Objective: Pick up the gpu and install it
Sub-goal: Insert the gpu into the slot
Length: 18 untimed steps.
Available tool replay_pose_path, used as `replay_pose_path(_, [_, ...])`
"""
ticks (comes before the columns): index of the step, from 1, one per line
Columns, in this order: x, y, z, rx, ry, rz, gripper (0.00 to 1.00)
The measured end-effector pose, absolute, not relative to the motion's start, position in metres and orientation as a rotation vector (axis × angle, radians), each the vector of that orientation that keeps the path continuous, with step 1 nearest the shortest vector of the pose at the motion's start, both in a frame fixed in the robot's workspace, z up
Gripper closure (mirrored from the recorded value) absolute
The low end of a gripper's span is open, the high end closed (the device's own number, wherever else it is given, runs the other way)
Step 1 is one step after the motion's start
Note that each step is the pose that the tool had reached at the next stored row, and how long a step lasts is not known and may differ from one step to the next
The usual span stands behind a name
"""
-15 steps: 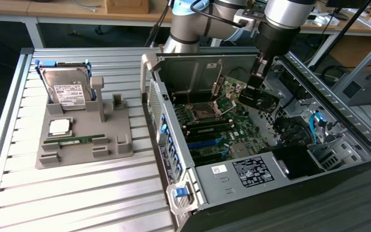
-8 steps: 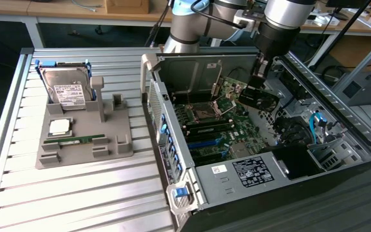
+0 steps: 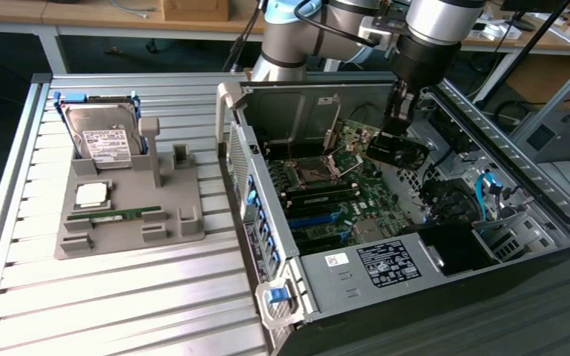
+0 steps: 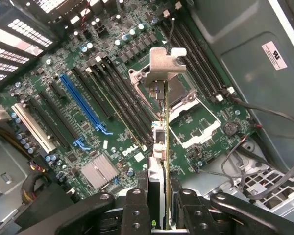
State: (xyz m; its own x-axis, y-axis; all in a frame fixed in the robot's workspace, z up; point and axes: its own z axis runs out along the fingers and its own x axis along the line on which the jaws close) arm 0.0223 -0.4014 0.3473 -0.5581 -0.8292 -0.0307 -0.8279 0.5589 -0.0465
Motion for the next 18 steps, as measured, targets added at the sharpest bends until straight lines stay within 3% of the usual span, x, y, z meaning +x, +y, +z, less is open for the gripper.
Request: replay_pose_path(18, [0.0223, -0.4014, 0.3467, -1.655, 2.610, -0.035, 0.73])
